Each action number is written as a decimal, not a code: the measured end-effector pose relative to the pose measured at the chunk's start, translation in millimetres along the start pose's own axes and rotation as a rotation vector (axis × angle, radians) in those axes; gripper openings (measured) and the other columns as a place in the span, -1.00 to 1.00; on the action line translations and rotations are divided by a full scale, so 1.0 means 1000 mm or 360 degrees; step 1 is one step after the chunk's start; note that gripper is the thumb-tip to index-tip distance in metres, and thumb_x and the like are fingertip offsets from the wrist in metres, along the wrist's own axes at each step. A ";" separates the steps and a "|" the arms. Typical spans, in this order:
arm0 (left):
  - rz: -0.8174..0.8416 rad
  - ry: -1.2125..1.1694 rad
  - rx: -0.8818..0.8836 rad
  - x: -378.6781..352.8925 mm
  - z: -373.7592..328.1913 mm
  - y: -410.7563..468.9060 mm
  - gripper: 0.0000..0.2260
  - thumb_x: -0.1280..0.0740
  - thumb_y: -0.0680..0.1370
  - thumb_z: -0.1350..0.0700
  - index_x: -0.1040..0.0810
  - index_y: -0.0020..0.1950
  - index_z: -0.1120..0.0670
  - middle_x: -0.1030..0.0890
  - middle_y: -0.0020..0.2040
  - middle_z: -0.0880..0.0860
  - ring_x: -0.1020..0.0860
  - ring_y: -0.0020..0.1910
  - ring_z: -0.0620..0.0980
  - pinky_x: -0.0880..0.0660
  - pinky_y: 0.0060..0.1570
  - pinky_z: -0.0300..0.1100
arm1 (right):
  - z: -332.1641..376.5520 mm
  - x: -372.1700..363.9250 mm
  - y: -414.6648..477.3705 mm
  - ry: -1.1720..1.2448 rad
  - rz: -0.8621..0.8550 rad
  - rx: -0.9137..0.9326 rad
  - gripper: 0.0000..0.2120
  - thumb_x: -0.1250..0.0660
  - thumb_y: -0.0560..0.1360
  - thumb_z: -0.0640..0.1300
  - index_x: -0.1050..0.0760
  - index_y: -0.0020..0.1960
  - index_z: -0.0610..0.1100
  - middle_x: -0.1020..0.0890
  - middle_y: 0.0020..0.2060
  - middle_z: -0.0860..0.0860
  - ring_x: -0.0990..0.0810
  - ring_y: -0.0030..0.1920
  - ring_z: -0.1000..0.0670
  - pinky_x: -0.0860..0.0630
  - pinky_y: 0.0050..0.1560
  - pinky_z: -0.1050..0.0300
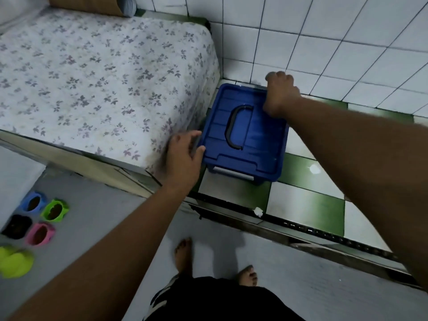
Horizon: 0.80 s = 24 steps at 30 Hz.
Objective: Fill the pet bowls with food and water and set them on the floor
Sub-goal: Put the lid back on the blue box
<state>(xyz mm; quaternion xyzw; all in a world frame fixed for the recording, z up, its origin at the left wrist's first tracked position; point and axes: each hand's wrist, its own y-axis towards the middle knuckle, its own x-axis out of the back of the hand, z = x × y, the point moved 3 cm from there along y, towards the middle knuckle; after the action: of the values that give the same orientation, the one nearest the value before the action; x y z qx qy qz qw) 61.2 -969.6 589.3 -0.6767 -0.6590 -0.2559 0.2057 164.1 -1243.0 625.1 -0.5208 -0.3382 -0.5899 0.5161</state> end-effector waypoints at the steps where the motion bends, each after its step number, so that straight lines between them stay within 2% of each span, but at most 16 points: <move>1: -0.0036 0.0180 -0.0246 0.000 -0.004 -0.002 -0.75 -0.37 0.62 0.23 -0.59 0.29 0.09 -0.51 0.19 0.06 -0.51 0.13 -0.03 -0.48 0.12 -0.24 | 0.006 -0.001 0.004 0.0002 0.0017 0.0025 -0.28 -0.41 0.41 -0.29 -0.20 0.50 -0.20 -0.31 0.42 -0.20 -0.27 0.43 -0.24 -0.37 0.37 -0.23; 3: -0.0006 0.0445 -0.0669 0.000 -0.010 -0.005 -0.78 -0.36 0.58 0.35 -0.65 0.20 0.22 -0.59 0.12 0.19 -0.54 0.10 0.11 -0.47 0.09 -0.19 | 0.016 -0.005 0.011 0.0031 0.0063 0.0047 -0.25 -0.43 0.42 -0.26 -0.17 0.52 -0.21 -0.29 0.43 -0.21 -0.27 0.44 -0.24 -0.36 0.40 -0.21; 6: 0.0116 0.0613 -0.1014 0.002 -0.009 -0.008 -0.75 -0.36 0.54 0.38 -0.67 0.19 0.27 -0.66 0.12 0.23 -0.60 0.14 0.24 -0.57 0.14 0.02 | 0.024 -0.008 0.019 0.0076 0.0123 0.0068 -0.19 -0.47 0.41 -0.21 -0.14 0.54 -0.24 -0.28 0.44 -0.23 -0.26 0.45 -0.26 -0.34 0.44 -0.16; 7: 0.0176 0.0645 -0.1042 0.003 -0.005 -0.010 -0.73 -0.36 0.55 0.32 -0.66 0.24 0.24 -0.65 0.18 0.21 -0.58 0.20 0.22 -0.55 0.20 0.04 | 0.023 -0.008 0.022 0.0101 0.0135 0.0062 -0.17 -0.49 0.41 -0.18 -0.14 0.55 -0.25 -0.28 0.44 -0.24 -0.27 0.45 -0.26 -0.34 0.44 -0.13; 9: 0.0312 0.0706 -0.0997 0.004 0.003 -0.014 -0.64 -0.37 0.59 0.07 -0.59 0.37 0.12 -0.60 0.32 0.15 -0.49 0.37 0.16 -0.49 0.31 0.05 | 0.018 -0.009 0.025 0.0192 0.0156 0.0022 -0.12 -0.51 0.40 -0.11 -0.12 0.56 -0.24 -0.28 0.45 -0.22 -0.27 0.45 -0.25 -0.34 0.45 -0.07; 11: 0.0403 0.0879 -0.1009 0.004 0.008 -0.018 -0.49 -0.38 0.55 -0.18 -0.53 0.44 0.01 -0.55 0.40 0.13 -0.41 0.46 0.14 -0.46 0.32 0.09 | 0.011 -0.009 0.027 0.0298 0.0182 -0.0030 -0.05 -0.54 0.37 -0.02 -0.10 0.57 -0.20 -0.27 0.47 -0.20 -0.27 0.46 -0.23 -0.34 0.45 -0.05; 12: 0.0442 0.0964 -0.1026 0.003 0.008 -0.018 -0.43 -0.41 0.51 -0.24 -0.52 0.45 -0.01 -0.54 0.41 0.14 -0.41 0.47 0.17 -0.47 0.30 0.13 | 0.008 -0.009 0.028 0.0339 0.0190 -0.0051 -0.02 -0.56 0.35 0.01 -0.10 0.58 -0.18 -0.27 0.48 -0.18 -0.27 0.47 -0.22 -0.35 0.45 -0.06; 15: 0.0441 0.1115 -0.1039 -0.004 0.006 -0.015 -0.34 -0.57 0.37 -0.18 -0.54 0.41 0.01 -0.57 0.33 0.19 -0.47 0.38 0.26 -0.51 0.20 0.21 | 0.000 -0.007 0.033 0.0392 0.0201 -0.0104 0.05 -0.56 0.28 0.09 -0.08 0.60 -0.11 -0.27 0.48 -0.16 -0.26 0.47 -0.22 -0.37 0.40 -0.09; 18: 0.0268 0.1159 -0.1067 -0.010 0.002 -0.013 -0.37 -0.65 0.29 -0.05 -0.57 0.31 0.03 -0.60 0.21 0.17 -0.52 0.26 0.24 -0.48 0.12 0.14 | -0.010 -0.006 0.039 0.0542 0.0293 -0.0178 0.06 -0.58 0.21 0.13 -0.17 0.57 -0.11 -0.33 0.48 -0.14 -0.34 0.43 -0.21 -0.42 0.33 -0.06; 21: 0.0162 0.1139 -0.1099 -0.012 0.002 -0.011 -0.42 -0.63 0.31 -0.06 -0.56 0.27 0.02 -0.60 0.16 0.15 -0.51 0.21 0.22 -0.43 0.10 0.11 | -0.012 -0.010 0.043 0.0628 0.0380 -0.0174 -0.18 -0.57 0.22 0.14 -0.45 0.38 -0.19 -0.51 0.29 -0.15 -0.50 0.20 -0.18 -0.48 0.11 0.03; 24: 0.0098 0.1122 -0.1107 -0.013 0.002 -0.009 -0.46 -0.61 0.31 -0.07 -0.59 0.24 0.02 -0.60 0.12 0.14 -0.48 0.18 0.20 -0.34 0.11 0.08 | -0.010 -0.014 0.043 0.0718 0.0391 -0.0162 -0.35 -0.57 0.24 0.14 -0.57 0.22 -0.16 -0.55 0.09 -0.06 -0.50 0.06 -0.11 -0.43 0.03 0.09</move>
<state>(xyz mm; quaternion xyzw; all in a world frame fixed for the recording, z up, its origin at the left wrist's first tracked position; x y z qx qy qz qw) 52.1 -978.3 579.0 -0.5968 -0.4045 -0.6677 0.1854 201.4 -1258.4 603.1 -0.4384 -0.1188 -0.6403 0.6194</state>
